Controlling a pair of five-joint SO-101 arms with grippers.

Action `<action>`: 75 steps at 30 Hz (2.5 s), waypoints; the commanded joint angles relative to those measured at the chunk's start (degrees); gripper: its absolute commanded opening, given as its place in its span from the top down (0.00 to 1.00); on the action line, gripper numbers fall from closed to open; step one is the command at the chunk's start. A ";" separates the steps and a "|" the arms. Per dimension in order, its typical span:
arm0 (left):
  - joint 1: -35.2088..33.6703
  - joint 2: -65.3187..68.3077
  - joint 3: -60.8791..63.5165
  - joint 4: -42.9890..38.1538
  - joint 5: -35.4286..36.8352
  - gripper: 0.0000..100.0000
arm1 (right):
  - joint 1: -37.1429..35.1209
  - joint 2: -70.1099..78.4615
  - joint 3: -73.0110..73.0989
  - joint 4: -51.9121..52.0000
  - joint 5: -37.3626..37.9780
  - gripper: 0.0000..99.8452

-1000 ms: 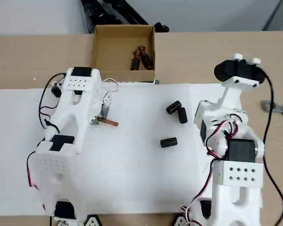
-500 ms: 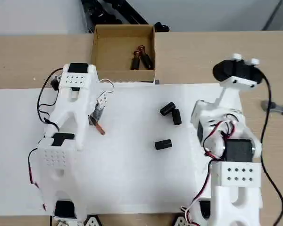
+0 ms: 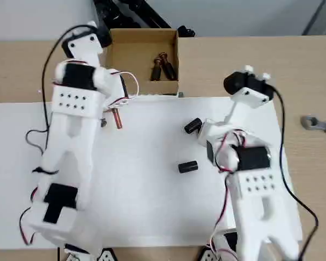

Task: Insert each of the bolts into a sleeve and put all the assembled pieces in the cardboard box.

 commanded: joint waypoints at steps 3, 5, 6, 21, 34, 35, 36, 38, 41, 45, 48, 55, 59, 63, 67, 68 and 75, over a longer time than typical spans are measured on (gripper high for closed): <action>0.35 -8.26 -1.45 1.05 -5.10 1.00 | -0.13 12.35 -10.81 2.68 3.34 0.99; 0.35 -9.93 -1.36 1.05 -6.77 1.00 | -0.04 18.15 -17.05 5.76 6.42 0.99; 0.35 -10.73 -1.19 1.05 -7.82 1.00 | 0.40 21.14 -20.66 7.96 7.65 0.99; 0.26 -24.35 10.42 1.05 -13.27 1.00 | 0.92 47.87 -57.32 30.29 24.35 0.99; 0.18 -24.70 10.42 1.05 -13.54 1.00 | 0.13 47.87 -48.97 29.85 21.27 0.77; 0.18 -24.70 10.42 1.05 -13.54 1.00 | 0.13 47.96 -48.79 29.76 21.01 0.77; 0.18 -24.70 10.42 0.97 -13.54 1.00 | 0.13 47.96 -48.79 29.67 20.84 0.77; 0.18 -24.62 10.51 0.62 -13.54 1.00 | 0.04 47.96 -48.18 27.65 20.75 0.77; 0.26 -24.62 10.51 0.26 -13.54 1.00 | -0.31 47.96 -45.19 24.04 21.01 0.77; 0.26 -24.70 10.51 0.26 -13.54 1.00 | -2.42 47.87 -38.77 19.30 20.92 0.77; 0.26 -24.88 10.51 0.26 -13.54 1.00 | -3.65 47.87 -35.08 14.37 20.84 0.77; 0.26 -24.97 10.51 0.35 -13.54 1.00 | -3.74 47.87 -28.31 5.05 21.10 0.77; 0.26 -24.97 10.51 0.35 -13.54 1.00 | -3.56 47.87 -24.70 0.92 21.19 0.77; 0.26 -24.97 10.51 0.26 -13.54 1.00 | -3.65 47.87 -22.51 -1.98 21.19 0.77; 0.26 -25.05 10.51 0.26 -13.54 1.00 | -3.47 47.87 -22.42 -3.03 21.19 0.77; 0.26 -25.05 10.51 0.26 -13.54 1.00 | -3.47 47.78 -22.59 -3.03 21.27 0.77; 0.26 -25.05 10.51 0.62 -13.54 1.00 | -2.95 47.34 -22.68 -3.03 21.27 0.77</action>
